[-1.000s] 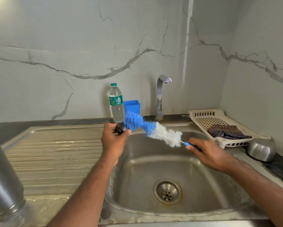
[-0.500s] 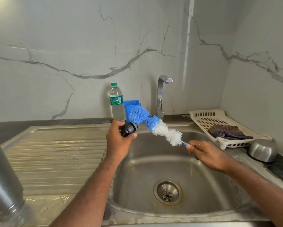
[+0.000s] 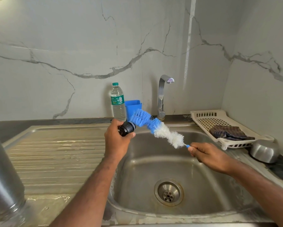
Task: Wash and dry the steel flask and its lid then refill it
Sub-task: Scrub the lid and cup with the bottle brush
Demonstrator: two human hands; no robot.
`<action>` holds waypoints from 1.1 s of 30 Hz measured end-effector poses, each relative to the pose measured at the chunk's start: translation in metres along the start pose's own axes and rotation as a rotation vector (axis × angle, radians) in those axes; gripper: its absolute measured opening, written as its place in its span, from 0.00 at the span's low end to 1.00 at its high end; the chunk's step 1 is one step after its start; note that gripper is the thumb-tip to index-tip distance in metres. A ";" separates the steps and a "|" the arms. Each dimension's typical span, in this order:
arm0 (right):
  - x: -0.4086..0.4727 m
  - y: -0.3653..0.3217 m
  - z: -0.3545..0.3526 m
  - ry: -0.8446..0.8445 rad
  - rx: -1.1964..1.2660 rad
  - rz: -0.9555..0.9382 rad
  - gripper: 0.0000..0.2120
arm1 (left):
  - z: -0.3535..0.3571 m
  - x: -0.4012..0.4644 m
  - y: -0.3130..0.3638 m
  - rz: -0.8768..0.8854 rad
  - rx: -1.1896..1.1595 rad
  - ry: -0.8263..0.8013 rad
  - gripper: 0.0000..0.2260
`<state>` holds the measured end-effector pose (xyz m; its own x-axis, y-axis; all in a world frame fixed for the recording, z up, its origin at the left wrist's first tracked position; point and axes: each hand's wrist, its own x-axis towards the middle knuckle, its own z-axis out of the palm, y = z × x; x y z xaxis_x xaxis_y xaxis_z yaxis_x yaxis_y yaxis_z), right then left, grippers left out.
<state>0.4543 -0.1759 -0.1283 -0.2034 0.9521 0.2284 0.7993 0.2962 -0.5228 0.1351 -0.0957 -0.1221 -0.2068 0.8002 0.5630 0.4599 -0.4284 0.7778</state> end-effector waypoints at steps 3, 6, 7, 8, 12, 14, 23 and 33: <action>-0.002 -0.008 0.001 -0.022 0.114 0.017 0.18 | 0.003 -0.002 -0.001 -0.013 0.028 -0.054 0.20; 0.000 -0.013 0.006 -0.044 0.107 0.015 0.18 | 0.006 -0.005 0.001 -0.001 0.047 -0.079 0.20; 0.001 -0.012 0.007 -0.041 0.071 0.010 0.18 | 0.007 -0.005 0.002 0.004 0.048 -0.066 0.20; 0.002 -0.009 0.008 -0.035 0.042 0.010 0.18 | 0.006 -0.004 0.003 0.006 0.048 -0.050 0.20; 0.002 0.001 0.005 -0.038 -0.005 0.009 0.18 | 0.000 -0.002 0.006 -0.003 0.033 0.005 0.19; 0.002 0.002 0.005 -0.039 -0.003 -0.003 0.18 | -0.001 -0.002 0.006 -0.012 0.035 0.000 0.19; 0.004 -0.007 0.011 0.088 -0.183 -0.057 0.16 | 0.004 -0.007 0.012 0.011 0.064 -0.061 0.19; 0.000 -0.007 0.007 0.096 -0.232 -0.039 0.15 | -0.006 -0.001 0.016 -0.093 0.034 0.069 0.17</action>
<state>0.4452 -0.1770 -0.1303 -0.1911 0.9253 0.3275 0.9023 0.2969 -0.3124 0.1375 -0.1062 -0.1089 -0.3082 0.8045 0.5077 0.4646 -0.3384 0.8183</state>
